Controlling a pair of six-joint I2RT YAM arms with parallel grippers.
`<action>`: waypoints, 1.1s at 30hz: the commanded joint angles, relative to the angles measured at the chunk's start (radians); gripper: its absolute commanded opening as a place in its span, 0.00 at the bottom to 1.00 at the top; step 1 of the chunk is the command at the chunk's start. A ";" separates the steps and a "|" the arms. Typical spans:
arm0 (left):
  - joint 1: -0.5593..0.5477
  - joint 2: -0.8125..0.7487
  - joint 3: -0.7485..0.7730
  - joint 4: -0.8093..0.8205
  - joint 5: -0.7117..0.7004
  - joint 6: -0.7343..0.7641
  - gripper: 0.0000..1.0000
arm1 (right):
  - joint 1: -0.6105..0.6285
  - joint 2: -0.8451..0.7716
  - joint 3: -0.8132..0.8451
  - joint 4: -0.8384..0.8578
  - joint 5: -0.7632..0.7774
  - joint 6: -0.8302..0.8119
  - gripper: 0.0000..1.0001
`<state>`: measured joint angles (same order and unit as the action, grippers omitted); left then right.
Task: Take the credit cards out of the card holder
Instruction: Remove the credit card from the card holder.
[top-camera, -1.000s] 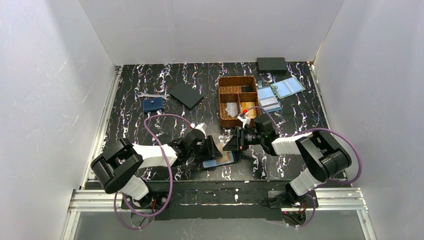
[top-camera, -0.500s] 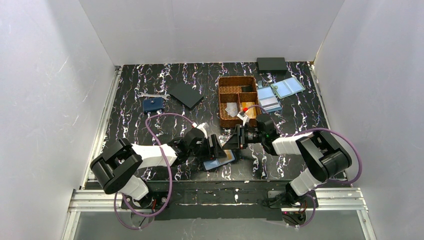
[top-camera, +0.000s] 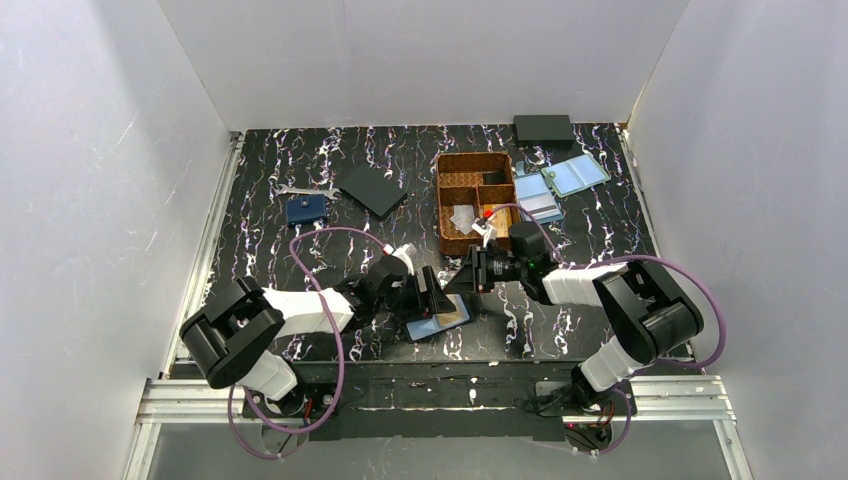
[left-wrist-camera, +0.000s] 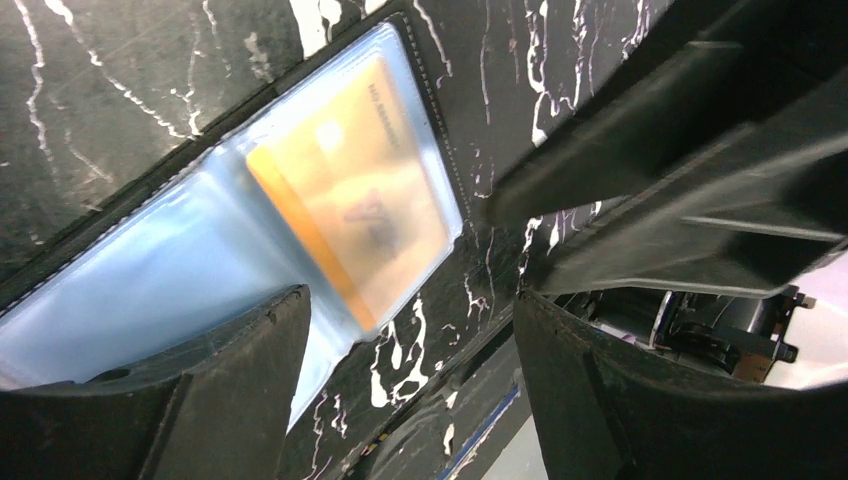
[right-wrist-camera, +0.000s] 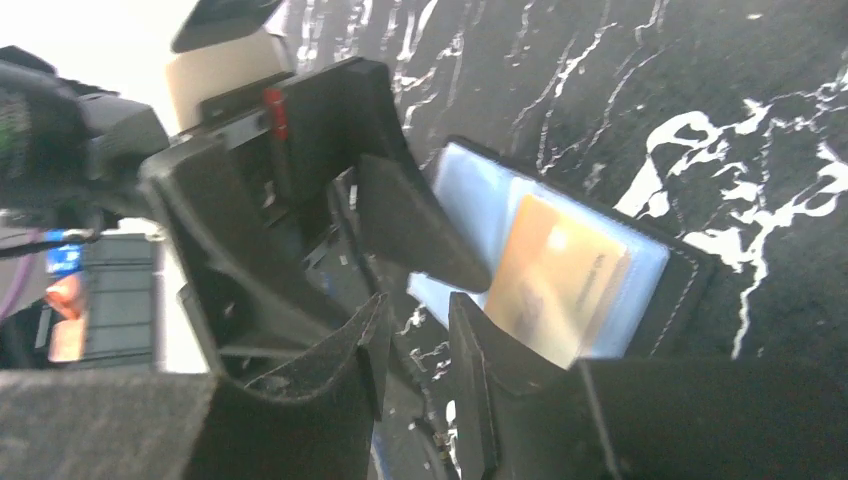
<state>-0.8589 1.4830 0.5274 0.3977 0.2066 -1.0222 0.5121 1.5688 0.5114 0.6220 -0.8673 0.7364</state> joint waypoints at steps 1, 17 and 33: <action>-0.011 0.011 -0.022 0.042 -0.035 0.002 0.73 | 0.053 -0.030 0.058 -0.234 0.229 -0.231 0.37; -0.003 0.037 -0.020 0.041 -0.024 -0.004 0.70 | 0.051 0.000 0.081 -0.316 0.310 -0.309 0.45; 0.004 0.059 -0.020 0.041 -0.014 -0.012 0.69 | 0.052 0.022 0.081 -0.294 0.199 -0.259 0.44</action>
<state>-0.8589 1.5146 0.5186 0.4717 0.2070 -1.0519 0.5632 1.5700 0.5800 0.3141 -0.5713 0.4194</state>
